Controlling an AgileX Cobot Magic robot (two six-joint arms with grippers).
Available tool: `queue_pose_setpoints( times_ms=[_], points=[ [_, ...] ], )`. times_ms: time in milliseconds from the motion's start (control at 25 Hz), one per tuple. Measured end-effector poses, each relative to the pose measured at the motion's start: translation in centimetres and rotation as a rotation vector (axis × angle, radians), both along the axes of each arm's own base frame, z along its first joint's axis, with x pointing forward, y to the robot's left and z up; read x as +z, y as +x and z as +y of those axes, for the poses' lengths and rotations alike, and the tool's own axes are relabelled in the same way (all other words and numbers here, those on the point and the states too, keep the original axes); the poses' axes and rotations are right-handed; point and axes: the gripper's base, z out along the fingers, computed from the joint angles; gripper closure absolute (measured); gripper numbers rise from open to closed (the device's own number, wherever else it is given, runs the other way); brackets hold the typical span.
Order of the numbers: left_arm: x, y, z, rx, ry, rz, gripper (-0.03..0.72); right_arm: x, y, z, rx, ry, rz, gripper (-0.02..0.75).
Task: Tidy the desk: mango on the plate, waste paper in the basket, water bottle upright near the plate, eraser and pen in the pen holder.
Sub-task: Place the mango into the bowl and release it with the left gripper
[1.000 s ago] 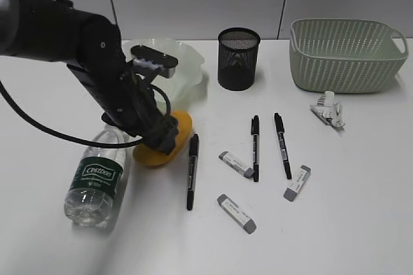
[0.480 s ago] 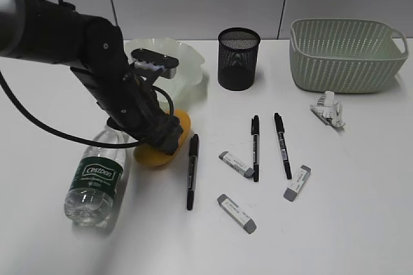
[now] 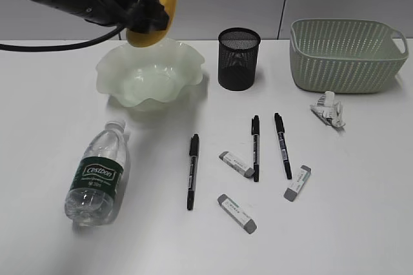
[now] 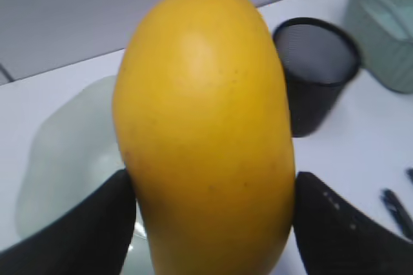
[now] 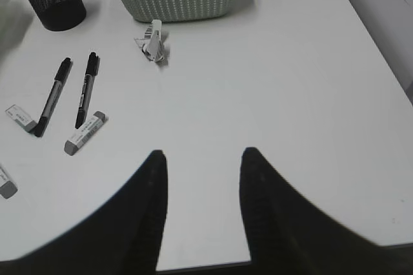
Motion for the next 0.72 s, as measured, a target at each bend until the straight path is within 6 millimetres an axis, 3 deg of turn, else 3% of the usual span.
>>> queue_pose_setpoints(
  times_ms=[80,200,280,480,720],
  points=[
    [-2.8,2.3,0.4,0.027,0.031,0.027,0.147,0.0,0.0,0.0,0.001,0.001,0.0,0.426],
    [-5.8,4.3,-0.3,0.005,0.096,0.068,0.148,0.0,0.0,0.0,0.001,0.001,0.0,0.426],
    [-6.6,4.9,-0.6,-0.004,0.116,0.094,0.148,0.0,0.0,0.0,0.001,0.001,-0.001,0.426],
    [-6.2,5.5,-0.9,-0.007,0.119,0.096,0.076,0.0,0.0,0.0,0.001,0.002,-0.001,0.426],
    [-5.2,5.2,-0.8,-0.01,0.12,0.099,0.076,0.0,0.0,0.1,0.004,0.006,-0.001,0.426]
  ],
)
